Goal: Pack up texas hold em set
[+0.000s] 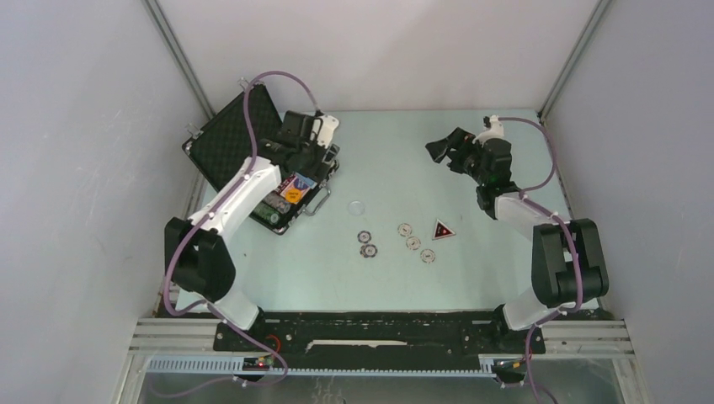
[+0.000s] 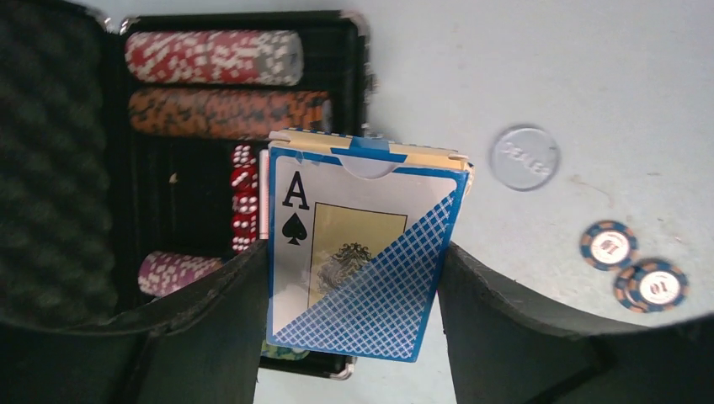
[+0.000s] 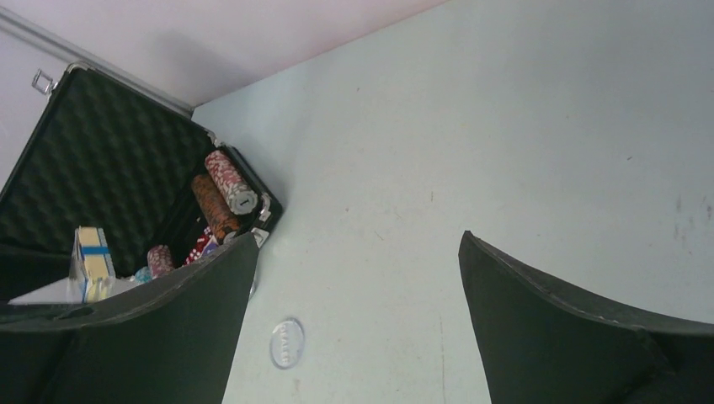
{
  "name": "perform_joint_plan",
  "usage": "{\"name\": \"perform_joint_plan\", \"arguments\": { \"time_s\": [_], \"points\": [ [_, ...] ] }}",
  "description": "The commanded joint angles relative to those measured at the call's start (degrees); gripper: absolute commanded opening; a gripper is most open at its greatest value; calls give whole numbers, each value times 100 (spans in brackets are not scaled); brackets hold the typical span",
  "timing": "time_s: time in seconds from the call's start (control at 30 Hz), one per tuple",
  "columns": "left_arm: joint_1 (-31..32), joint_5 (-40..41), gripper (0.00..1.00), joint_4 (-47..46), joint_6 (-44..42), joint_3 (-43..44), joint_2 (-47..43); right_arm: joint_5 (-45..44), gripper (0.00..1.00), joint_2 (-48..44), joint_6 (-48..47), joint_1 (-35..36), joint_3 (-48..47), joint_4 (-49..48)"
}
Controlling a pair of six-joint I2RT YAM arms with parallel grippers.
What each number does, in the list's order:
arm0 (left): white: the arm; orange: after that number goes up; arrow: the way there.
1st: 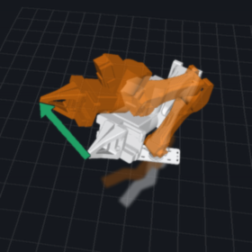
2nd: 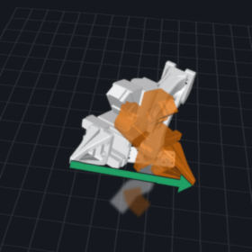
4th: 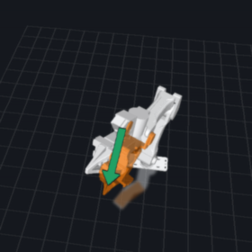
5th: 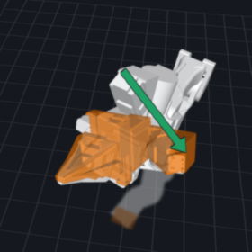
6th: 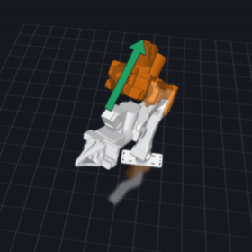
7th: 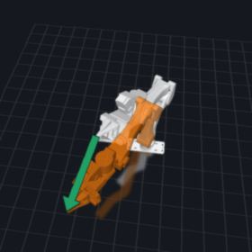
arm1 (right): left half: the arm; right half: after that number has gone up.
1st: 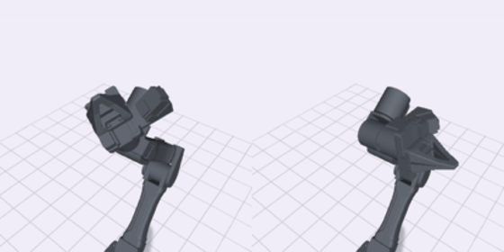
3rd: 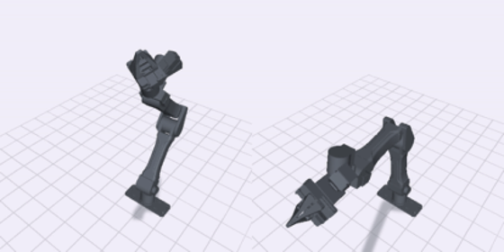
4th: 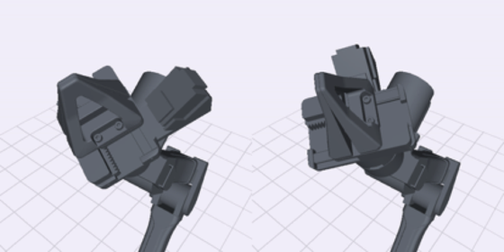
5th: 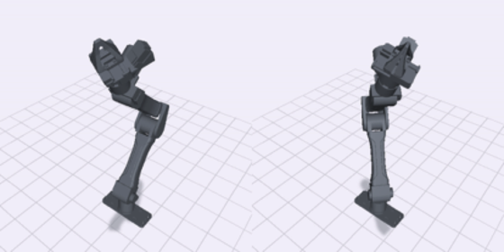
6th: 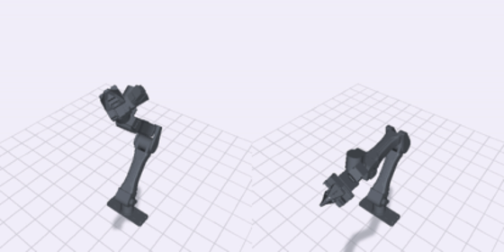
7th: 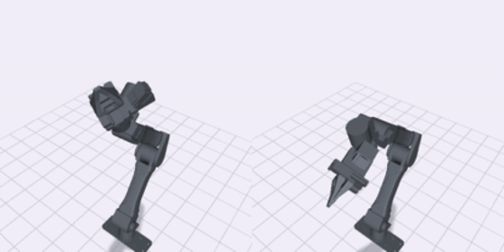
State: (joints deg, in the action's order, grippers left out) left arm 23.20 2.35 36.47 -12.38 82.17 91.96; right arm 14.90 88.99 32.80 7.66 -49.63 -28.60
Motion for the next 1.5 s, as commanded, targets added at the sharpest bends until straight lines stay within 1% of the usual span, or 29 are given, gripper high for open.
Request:
{"name": "perform_joint_plan", "arguments": {
  "time_s": [0.0, 0.1, 0.2, 0.27, 0.4, 0.43, 0.53, 0.57, 0.7, 0.77, 0.83, 0.97, 1.1, 1.2, 1.3, 1.4, 1.47],
  "points": [
    [-547, 444, 35, -535, 71, 53, -13, 401, 100, -15, -242, -4, -205, -434],
    [-994, 469, 35, -474, -22, 338, 225, 711, 100, -155, -403, -74, -204, -176],
    [-1163, 719, 34, -351, -260, 611, 552, 404, 100, -387, -646, -89, -186, 70],
    [-1249, 915, 33, -316, -396, 676, 754, 458, 100, -380, -700, -89, -170, 0],
    [-1509, 928, 32, -351, -683, 737, 1073, 694, 100, -191, -543, -146, -170, -206],
    [-1550, 966, 30, -350, -747, 791, 1152, 734, 100, -171, -522, -150, -170, -249],
    [-1655, 624, 29, -486, -1001, 879, 1321, 746, 100, -159, -537, -132, -170, -278],
    [-1685, 620, 29, -538, -1051, 911, 1399, 732, 100, -162, -552, -129, -170, -271],
    [-1870, 386, 30, -431, -1040, 1261, 1867, 724, 100, -111, -540, -133, -180, -308],
    [-1934, 291, 30, -387, -1037, 1318, 1964, 734, 100, -89, -532, -133, -187, -308],
    [-1980, 103, 31, -397, -1109, 1262, 2026, 728, 100, -79, -538, -131, -193, -314],
    [-2029, 105, 33, -439, -1156, 1239, 2135, 779, 100, -45, -502, -133, -196, -354],
    [-2028, 180, 40, -439, -1103, 1209, 2220, 819, 100, -35, -486, -142, -199, -389],
    [-2022, 354, 40, -425, -1126, 1219, 2353, 839, 100, -27, -453, -146, -197, -388],
    [-2026, 339, 40, -421, -1126, 1238, 2422, 872, 100, -14, -435, -159, -197, -395],
    [-2022, 209, 47, -360, -1153, 1310, 2508, 892, 100, -2, -417, -165, -197, -408],
    [-2024, 241, 49, -294, -1165, 1379, 2584, 908, 100, 17, -387, -168, -195, -431]
  ]
}}
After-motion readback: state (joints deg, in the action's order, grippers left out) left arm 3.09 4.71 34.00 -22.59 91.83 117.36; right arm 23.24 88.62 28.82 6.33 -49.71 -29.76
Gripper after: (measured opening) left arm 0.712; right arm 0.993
